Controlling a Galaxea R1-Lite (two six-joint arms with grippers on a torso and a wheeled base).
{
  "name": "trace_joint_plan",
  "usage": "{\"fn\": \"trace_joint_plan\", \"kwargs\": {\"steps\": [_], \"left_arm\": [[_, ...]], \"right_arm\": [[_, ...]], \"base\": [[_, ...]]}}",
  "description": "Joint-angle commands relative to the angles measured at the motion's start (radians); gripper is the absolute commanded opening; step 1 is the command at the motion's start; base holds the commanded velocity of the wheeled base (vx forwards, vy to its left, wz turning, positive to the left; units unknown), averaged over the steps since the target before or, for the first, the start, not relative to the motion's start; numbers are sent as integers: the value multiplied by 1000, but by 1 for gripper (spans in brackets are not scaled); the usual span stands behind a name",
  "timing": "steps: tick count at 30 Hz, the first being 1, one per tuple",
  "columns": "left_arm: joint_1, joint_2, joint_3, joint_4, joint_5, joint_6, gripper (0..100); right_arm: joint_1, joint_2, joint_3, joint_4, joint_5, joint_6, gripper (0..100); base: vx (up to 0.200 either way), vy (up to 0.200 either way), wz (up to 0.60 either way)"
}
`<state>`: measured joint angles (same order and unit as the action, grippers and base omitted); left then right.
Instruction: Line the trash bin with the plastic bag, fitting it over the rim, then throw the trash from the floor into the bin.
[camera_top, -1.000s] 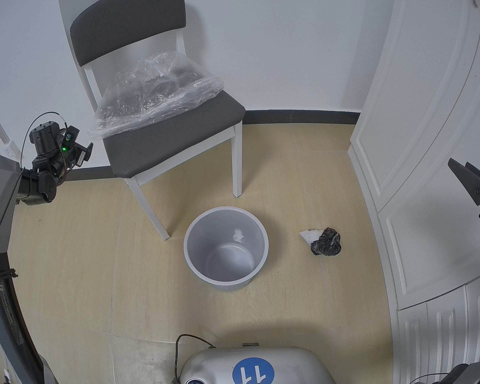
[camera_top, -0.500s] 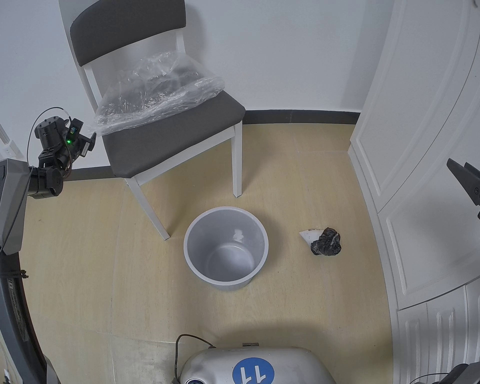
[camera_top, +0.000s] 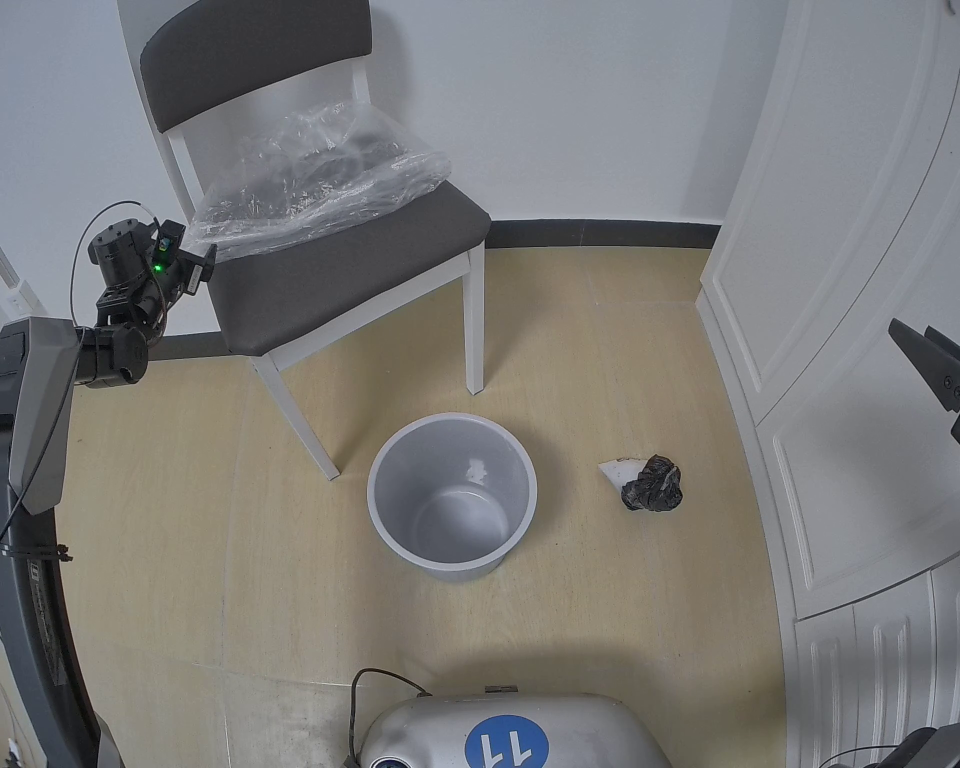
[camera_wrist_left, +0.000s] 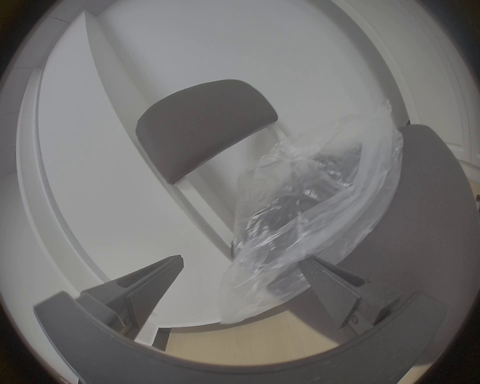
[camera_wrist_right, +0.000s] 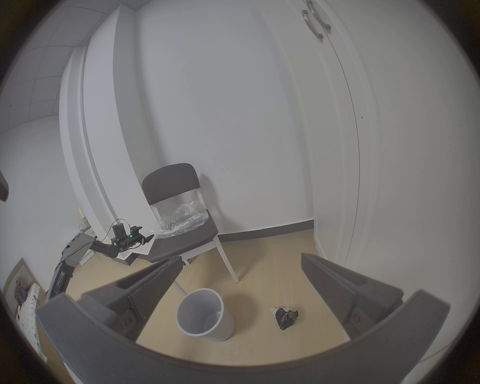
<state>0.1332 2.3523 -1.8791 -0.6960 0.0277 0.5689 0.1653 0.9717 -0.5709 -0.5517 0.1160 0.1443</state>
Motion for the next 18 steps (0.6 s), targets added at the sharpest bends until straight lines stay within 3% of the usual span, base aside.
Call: {"fn": "trace_joint_plan", "kwargs": {"steps": [1,8,18], "left_arm": [[-21,5,-11,0,0,0,100],[-50,65,-120,12,18,5,100],[-84,91,-121,23,37,5,100]], "right_arm": [[0,2,0,-1,1,0,100],[0,7,0,-4,1,0,100],[0,9,0,-4,-1,0,100]], "base": [[0,0,0],[0,0,0],[0,0,0]]}}
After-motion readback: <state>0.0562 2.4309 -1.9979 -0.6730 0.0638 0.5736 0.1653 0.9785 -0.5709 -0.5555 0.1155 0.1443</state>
